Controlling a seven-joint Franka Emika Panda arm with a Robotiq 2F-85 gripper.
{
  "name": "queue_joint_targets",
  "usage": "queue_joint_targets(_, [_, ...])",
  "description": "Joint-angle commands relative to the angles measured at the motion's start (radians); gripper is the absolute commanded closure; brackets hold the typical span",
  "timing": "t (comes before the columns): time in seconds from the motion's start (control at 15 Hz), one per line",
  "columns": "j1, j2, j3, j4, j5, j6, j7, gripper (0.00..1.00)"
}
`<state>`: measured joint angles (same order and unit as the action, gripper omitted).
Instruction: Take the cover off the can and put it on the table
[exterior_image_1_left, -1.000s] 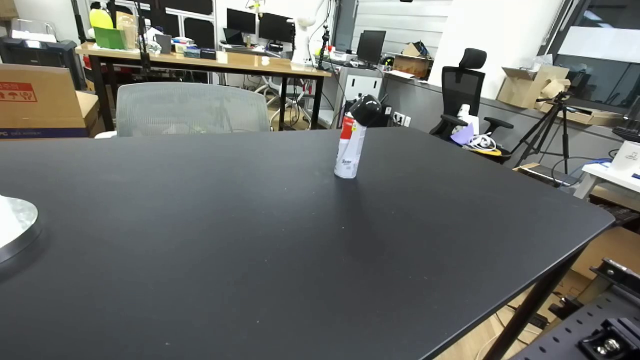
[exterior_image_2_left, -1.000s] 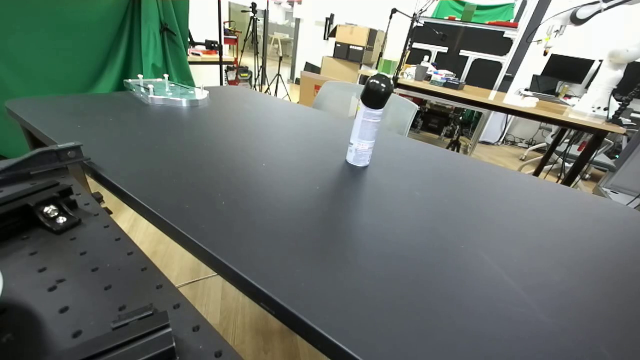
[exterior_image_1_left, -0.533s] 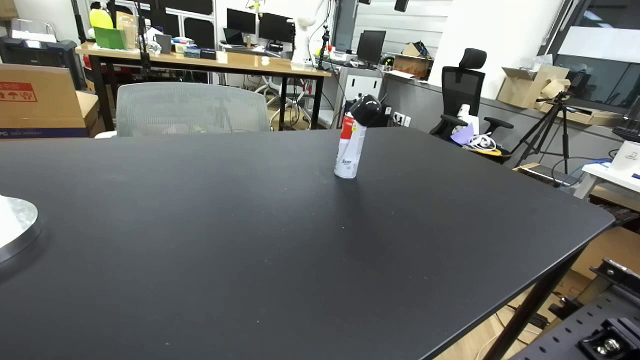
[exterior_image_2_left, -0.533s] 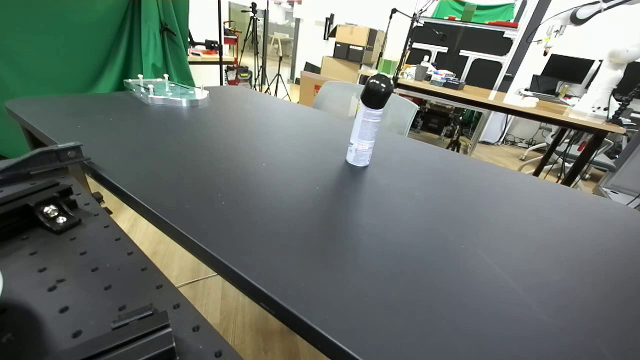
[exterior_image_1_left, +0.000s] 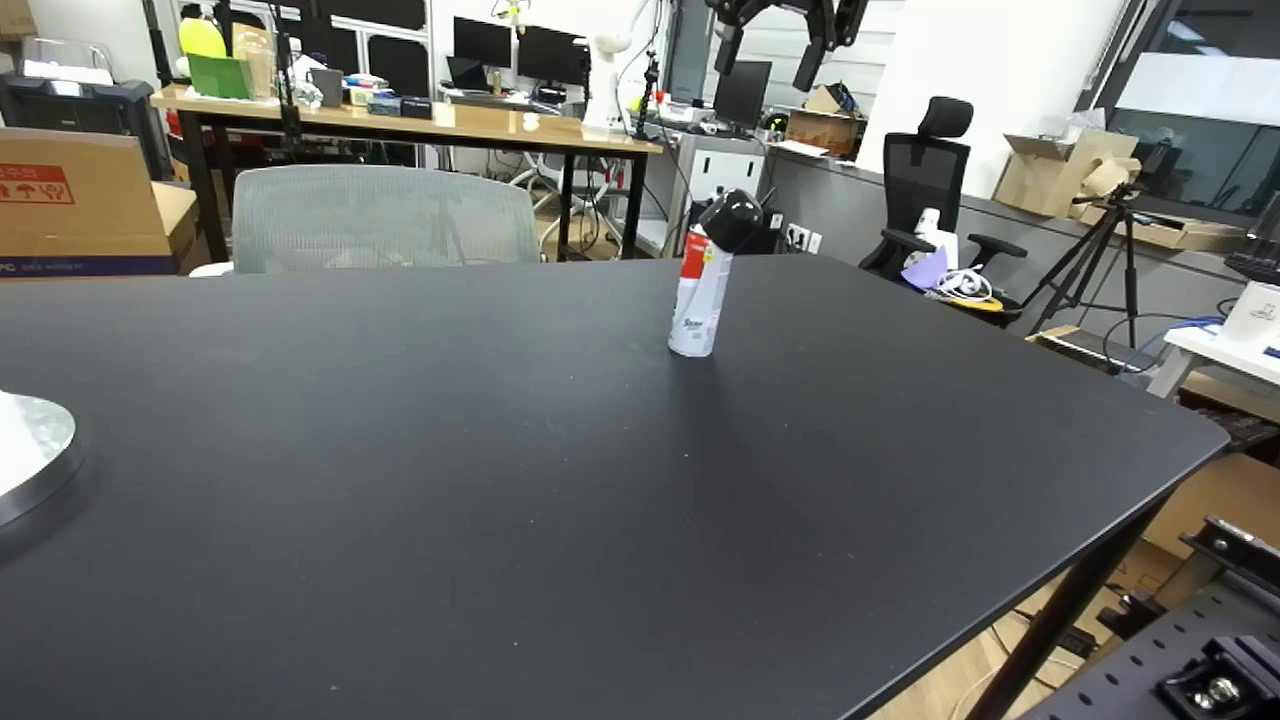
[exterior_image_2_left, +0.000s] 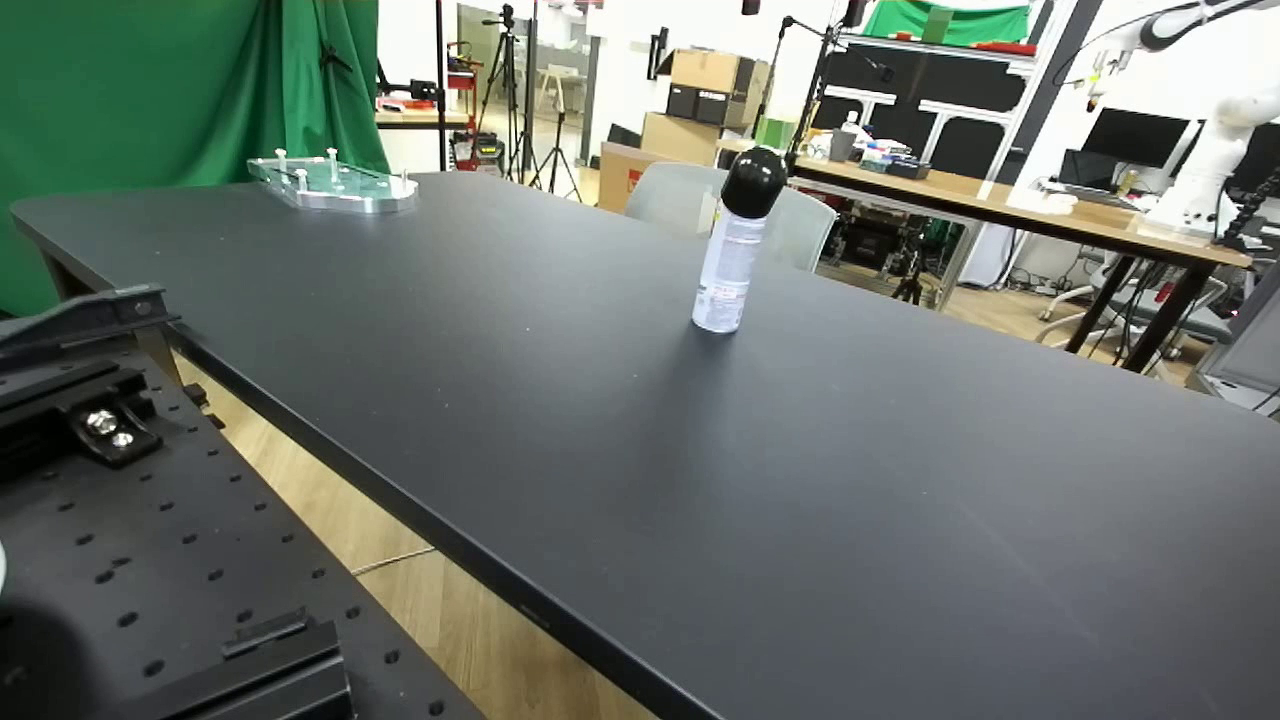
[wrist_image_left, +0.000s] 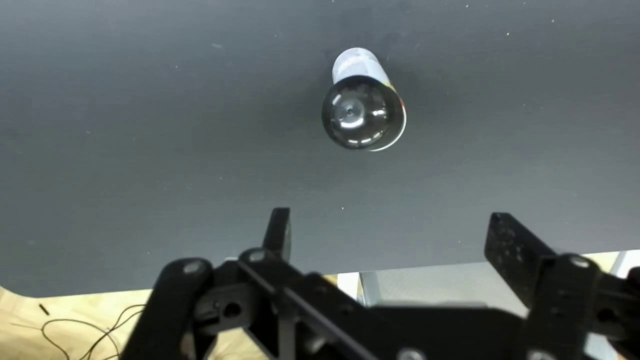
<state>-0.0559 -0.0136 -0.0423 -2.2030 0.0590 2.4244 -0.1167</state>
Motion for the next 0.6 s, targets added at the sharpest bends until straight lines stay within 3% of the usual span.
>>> queue_joint_targets(0.0, [0.001, 0.012, -0.004, 0.001, 0.004, 0.002, 0.001, 0.0])
queue_joint_targets(0.53, [0.0, 0.024, -0.005, 0.002, 0.014, 0.012, 0.001, 0.0])
